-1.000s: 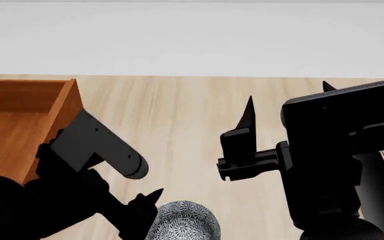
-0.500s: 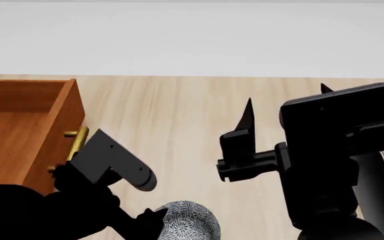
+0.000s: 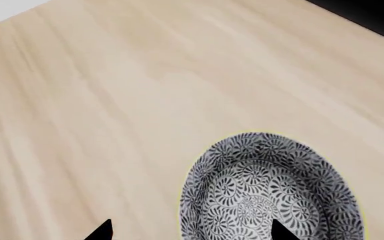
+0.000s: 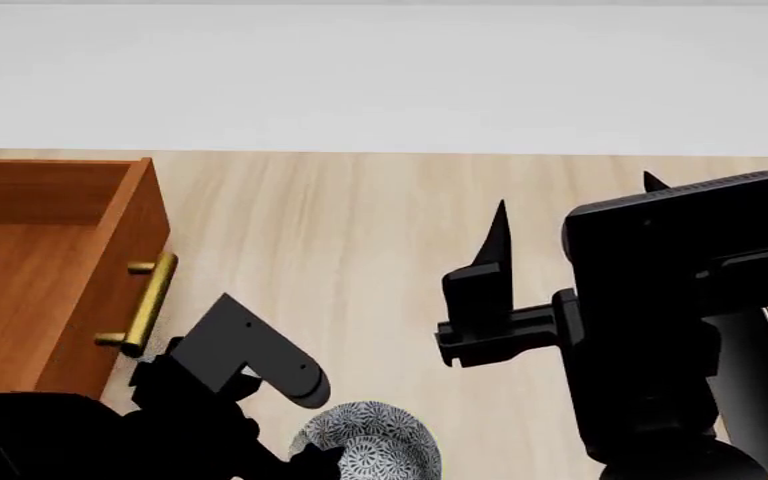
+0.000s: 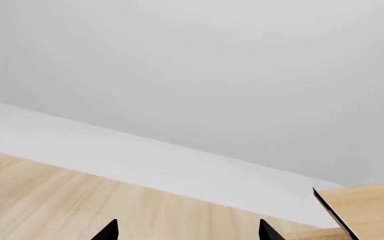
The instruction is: Put the bowl in the bottom drawer of the cabinet.
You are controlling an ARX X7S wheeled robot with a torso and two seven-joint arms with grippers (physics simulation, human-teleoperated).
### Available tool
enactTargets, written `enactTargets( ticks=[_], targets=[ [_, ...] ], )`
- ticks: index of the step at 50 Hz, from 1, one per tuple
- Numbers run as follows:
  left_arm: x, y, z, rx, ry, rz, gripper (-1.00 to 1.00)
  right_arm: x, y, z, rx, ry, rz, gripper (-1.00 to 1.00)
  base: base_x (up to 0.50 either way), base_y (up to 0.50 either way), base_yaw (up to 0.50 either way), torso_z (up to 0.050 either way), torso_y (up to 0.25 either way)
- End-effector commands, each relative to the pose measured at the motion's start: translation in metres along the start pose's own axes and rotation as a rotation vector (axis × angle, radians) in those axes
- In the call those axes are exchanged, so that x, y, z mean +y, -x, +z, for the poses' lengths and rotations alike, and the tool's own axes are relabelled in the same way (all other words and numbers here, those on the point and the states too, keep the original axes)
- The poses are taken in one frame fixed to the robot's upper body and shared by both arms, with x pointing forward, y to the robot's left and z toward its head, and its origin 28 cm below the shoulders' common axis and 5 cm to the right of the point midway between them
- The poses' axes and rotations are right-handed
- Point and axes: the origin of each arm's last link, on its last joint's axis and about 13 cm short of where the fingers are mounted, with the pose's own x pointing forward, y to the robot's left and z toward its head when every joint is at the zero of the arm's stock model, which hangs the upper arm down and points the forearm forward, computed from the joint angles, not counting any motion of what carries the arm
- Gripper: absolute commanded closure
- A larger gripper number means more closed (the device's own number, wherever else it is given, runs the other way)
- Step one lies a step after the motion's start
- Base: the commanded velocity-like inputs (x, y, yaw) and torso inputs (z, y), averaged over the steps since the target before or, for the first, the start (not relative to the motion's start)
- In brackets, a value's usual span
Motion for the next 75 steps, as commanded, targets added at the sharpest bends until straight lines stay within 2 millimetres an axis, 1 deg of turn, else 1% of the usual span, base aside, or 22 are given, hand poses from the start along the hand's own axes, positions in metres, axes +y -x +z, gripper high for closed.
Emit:
enactTargets(
  ticks=[1,14,58,59,75],
  targets=[
    [0.001,-0.012,-0.006,0.013,0.008,-0.007,-1.00,0.000,-0.001,0.000,0.002,0.002,0.002,-1.00,0.00,0.00,0.00,0.000,0.000],
    [0.001,-0.021,-0.014,0.038,0.014,-0.015,-1.00,0.000,-0.001,-0.001,0.005,0.000,0.001,-1.00,0.00,0.00,0.00,0.000,0.001],
    [0.003,-0.038,-0.029,0.100,0.032,-0.031,-1.00,0.001,-0.003,-0.004,0.013,0.000,0.004,-1.00,0.00,0.00,0.00,0.000,0.000],
    [0.003,-0.038,-0.028,0.100,0.034,-0.032,1.00,0.001,-0.003,-0.004,0.012,0.000,0.004,-1.00,0.00,0.00,0.00,0.000,0.000],
    [0.001,-0.032,-0.028,0.084,0.035,-0.039,1.00,0.001,-0.003,-0.004,0.011,0.001,0.003,-1.00,0.00,0.00,0.00,0.000,0.000]
  ],
)
